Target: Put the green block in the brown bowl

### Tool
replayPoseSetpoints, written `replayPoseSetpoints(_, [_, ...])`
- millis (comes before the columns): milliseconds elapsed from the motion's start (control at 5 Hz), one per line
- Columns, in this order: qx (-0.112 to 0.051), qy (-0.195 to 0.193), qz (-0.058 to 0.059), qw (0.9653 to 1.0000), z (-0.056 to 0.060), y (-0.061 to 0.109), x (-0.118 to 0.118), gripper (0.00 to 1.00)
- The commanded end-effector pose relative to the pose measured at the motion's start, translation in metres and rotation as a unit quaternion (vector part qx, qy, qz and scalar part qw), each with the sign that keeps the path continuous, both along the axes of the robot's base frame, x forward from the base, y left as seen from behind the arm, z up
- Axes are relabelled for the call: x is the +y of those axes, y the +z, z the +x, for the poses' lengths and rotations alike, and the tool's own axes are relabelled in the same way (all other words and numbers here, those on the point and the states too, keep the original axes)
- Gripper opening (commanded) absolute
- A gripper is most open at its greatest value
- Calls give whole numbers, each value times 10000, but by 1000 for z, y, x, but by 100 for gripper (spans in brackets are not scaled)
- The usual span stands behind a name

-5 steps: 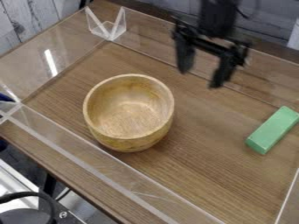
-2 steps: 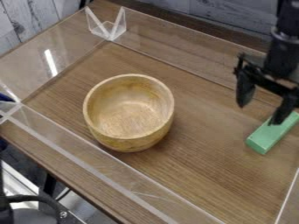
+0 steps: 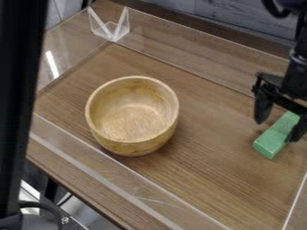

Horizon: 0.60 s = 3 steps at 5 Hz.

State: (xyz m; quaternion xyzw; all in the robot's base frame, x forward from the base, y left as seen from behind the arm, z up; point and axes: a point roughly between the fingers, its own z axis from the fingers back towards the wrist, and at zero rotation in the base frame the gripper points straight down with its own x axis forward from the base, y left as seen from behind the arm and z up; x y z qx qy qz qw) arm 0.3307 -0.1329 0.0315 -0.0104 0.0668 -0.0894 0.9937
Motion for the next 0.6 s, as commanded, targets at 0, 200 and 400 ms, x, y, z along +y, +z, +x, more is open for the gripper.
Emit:
replayPoseSetpoints(0, [-412, -73, -145, 9990, 16, 12, -10, 100])
replayPoseSetpoints(200, [-478, -88, -157, 9987, 17, 8, -10, 100])
replayPoseSetpoints(400, [-546, -105, -171, 9983, 18, 4, -10, 100])
